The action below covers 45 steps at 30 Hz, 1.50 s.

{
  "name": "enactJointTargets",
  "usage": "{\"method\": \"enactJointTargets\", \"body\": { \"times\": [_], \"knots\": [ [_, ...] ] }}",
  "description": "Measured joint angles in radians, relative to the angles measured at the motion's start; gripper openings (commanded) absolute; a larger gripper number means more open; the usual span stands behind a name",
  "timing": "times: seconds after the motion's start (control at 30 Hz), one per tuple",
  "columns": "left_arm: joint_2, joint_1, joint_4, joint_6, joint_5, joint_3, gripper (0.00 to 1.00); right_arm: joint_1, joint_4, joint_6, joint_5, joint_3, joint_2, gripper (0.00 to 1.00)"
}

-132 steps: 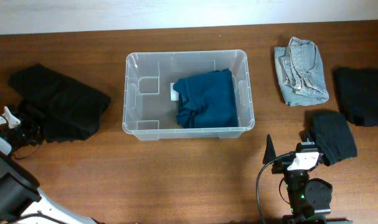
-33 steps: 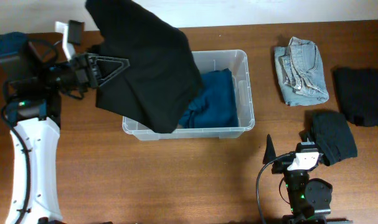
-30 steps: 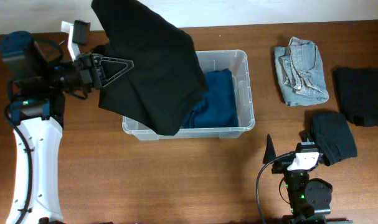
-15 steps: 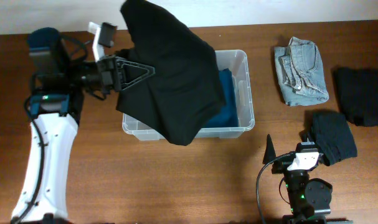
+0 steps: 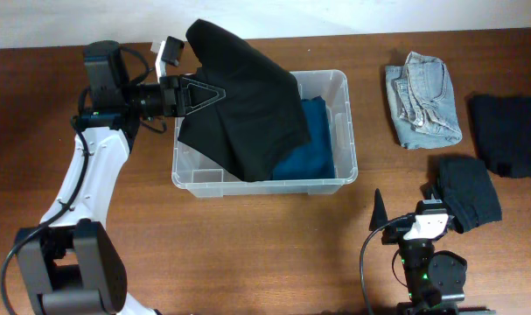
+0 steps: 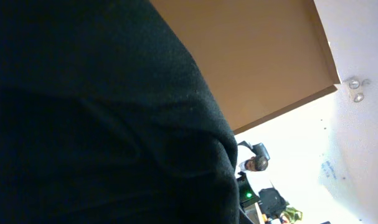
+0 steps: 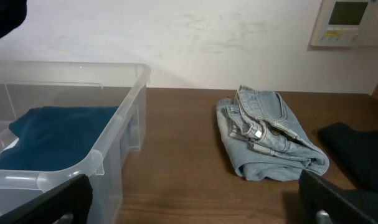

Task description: Pack container

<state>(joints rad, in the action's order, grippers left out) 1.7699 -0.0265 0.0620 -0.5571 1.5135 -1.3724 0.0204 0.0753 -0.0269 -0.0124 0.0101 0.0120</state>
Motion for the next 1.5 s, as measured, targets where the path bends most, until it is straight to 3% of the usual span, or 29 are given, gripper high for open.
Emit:
{"method": "enactJointTargets", "body": {
  "times": [1.5],
  "knots": [
    [0.076, -0.023, 0.019, 0.000, -0.161, 0.000, 0.01, 0.000, 0.000, 0.000, 0.000, 0.000, 0.000, 0.98]
  ]
}}
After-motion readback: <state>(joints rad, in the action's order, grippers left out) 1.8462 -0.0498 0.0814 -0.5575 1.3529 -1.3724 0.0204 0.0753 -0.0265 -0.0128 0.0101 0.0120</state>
